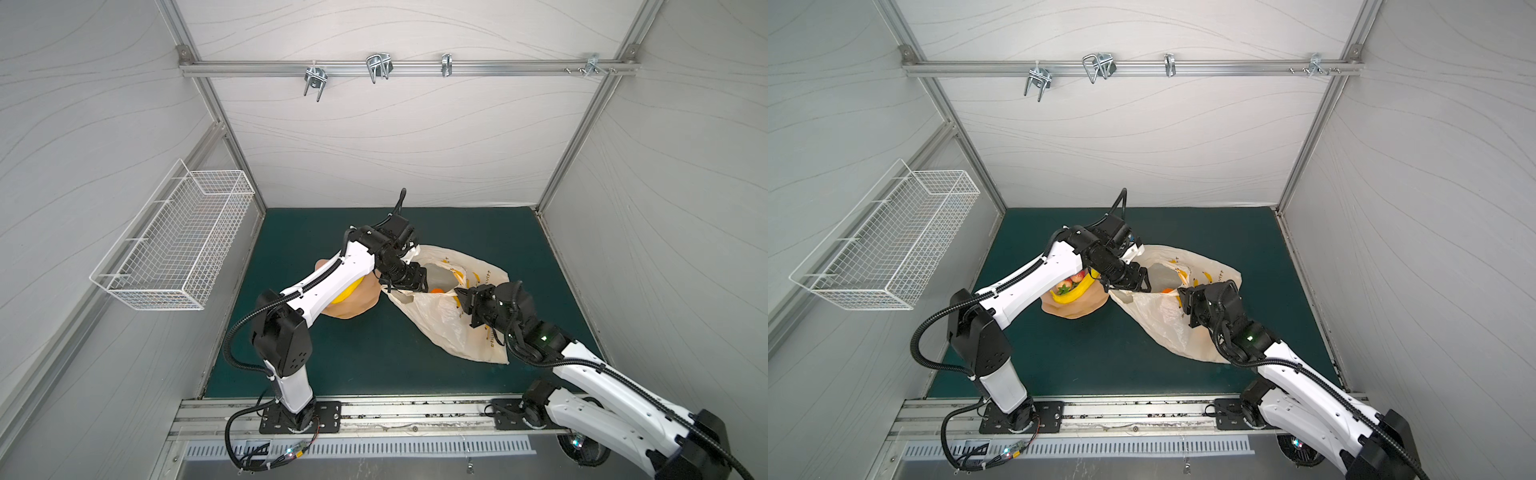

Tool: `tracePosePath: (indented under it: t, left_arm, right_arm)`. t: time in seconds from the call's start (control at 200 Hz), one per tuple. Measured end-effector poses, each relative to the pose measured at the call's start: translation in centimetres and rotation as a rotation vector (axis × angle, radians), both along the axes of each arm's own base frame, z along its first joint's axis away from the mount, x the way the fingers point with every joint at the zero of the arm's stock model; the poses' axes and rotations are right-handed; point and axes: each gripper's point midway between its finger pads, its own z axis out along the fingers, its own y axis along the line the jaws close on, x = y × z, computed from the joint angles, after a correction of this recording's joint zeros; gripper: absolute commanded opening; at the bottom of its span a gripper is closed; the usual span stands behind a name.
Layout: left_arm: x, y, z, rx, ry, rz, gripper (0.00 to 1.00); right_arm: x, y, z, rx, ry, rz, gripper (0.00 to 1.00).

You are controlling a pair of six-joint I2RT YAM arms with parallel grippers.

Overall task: Place the fruits into the plastic bag
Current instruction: 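Withdraw the left gripper from the bag back over the pink bowl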

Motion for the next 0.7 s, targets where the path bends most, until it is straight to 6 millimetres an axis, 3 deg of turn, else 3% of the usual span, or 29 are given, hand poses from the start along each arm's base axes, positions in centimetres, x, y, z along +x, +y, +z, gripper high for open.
tracePosePath:
  t: [0.205, 0.51, 0.7]
  left_arm:
    - [1.2, -0.4, 1.3, -0.059, -0.018, 0.078, 0.75]
    - [5.7, 1.2, 1.3, -0.092, -0.039, 0.341, 0.75]
    - [7.9, 1.1, 1.5, -0.149, -0.065, 0.471, 0.75]
  right_arm:
    - [0.1, -0.1, -0.1, -0.004, 0.001, -0.003, 0.00]
    - [0.0, -0.1, -0.3, -0.014, 0.004, -0.001, 0.00]
    - [-0.1, -0.2, -0.6, -0.026, 0.014, -0.001, 0.00]
